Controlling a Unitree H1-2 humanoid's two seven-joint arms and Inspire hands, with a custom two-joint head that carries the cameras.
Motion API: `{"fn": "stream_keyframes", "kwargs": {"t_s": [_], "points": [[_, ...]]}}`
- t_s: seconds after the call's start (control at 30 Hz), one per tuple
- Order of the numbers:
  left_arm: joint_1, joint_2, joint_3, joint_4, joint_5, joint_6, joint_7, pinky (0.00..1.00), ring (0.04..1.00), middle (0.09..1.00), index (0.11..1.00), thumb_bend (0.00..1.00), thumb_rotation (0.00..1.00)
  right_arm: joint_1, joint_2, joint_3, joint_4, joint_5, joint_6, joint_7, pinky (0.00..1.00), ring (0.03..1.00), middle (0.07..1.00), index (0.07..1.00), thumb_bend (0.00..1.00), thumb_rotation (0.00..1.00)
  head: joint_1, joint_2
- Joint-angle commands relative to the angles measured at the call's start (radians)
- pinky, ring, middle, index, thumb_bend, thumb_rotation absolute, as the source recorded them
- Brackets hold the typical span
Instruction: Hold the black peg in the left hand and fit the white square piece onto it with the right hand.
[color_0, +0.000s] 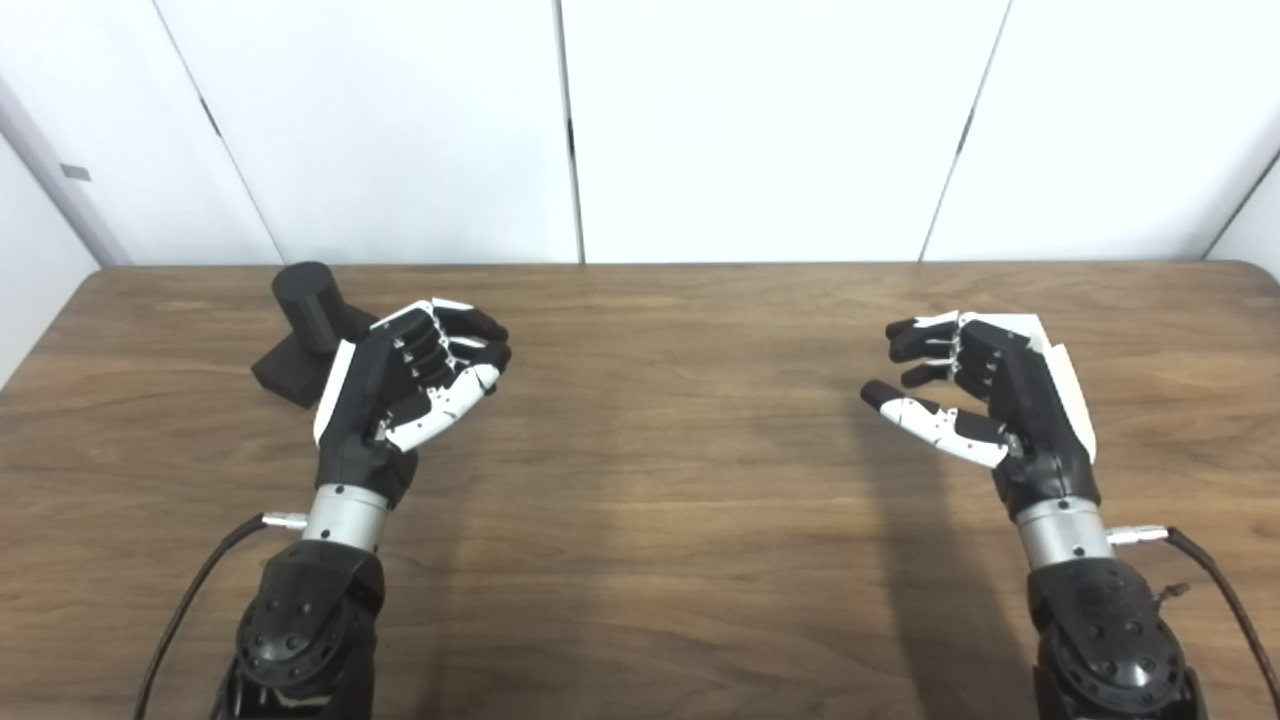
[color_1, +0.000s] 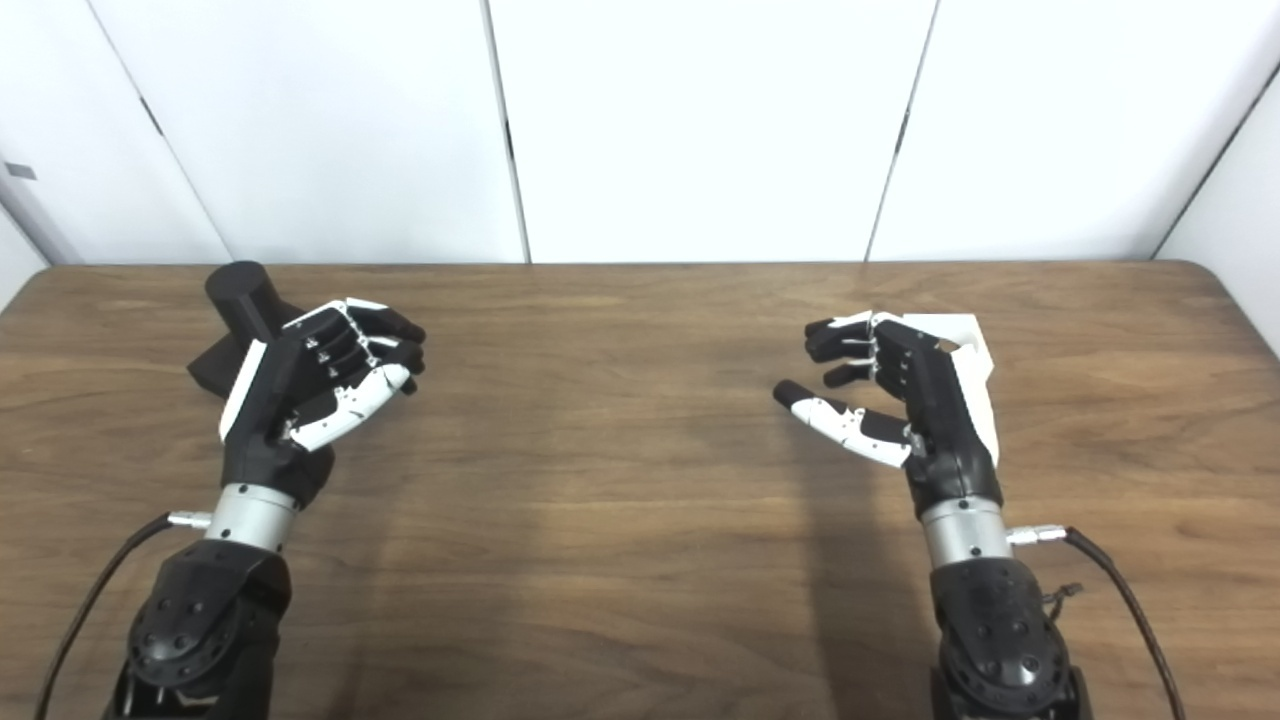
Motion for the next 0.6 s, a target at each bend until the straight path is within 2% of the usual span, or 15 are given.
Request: {"fn": "stream_keyframes", "kwargs": {"t_s": [0.0,0.4,0.47,0.5,0.57], "points": [[-0.020,0.011,0.001,-0.008,-0.001,-0.027,-0.001,0.40,0.491,0.570,0.493,0.50,0.06,-0.031,-0.001,-0.006,-0.032,-0.001,-0.017,-0.008,0.54,0.619,0.648,0.494,0.51,0.12,0.000,0.000],[-0.024,0.015,0.000,0.003,-0.001,-0.046,-0.008,0.40,0.491,0.568,0.493,0.50,0.06,-0.035,0.004,0.002,-0.007,-0.008,-0.050,-0.015,0.50,0.612,0.643,0.493,0.51,0.12,0.022,-0.012],[-0.023,0.018,-0.004,0.004,0.002,-0.048,-0.012,0.41,0.497,0.572,0.493,0.50,0.06,-0.034,0.004,-0.002,-0.005,0.000,-0.053,-0.015,0.51,0.617,0.642,0.494,0.51,0.12,0.077,-0.022],[-0.023,0.018,-0.006,0.004,0.003,-0.048,-0.013,0.42,0.500,0.574,0.493,0.50,0.06,-0.034,0.004,-0.004,-0.004,0.004,-0.054,-0.014,0.51,0.617,0.642,0.494,0.51,0.12,0.077,-0.022],[-0.019,0.012,-0.014,0.001,0.008,-0.045,-0.011,0.41,0.506,0.576,0.493,0.50,0.06,-0.028,0.001,-0.011,-0.007,0.020,-0.056,-0.009,0.49,0.612,0.641,0.494,0.51,0.12,0.129,-0.043]]}}
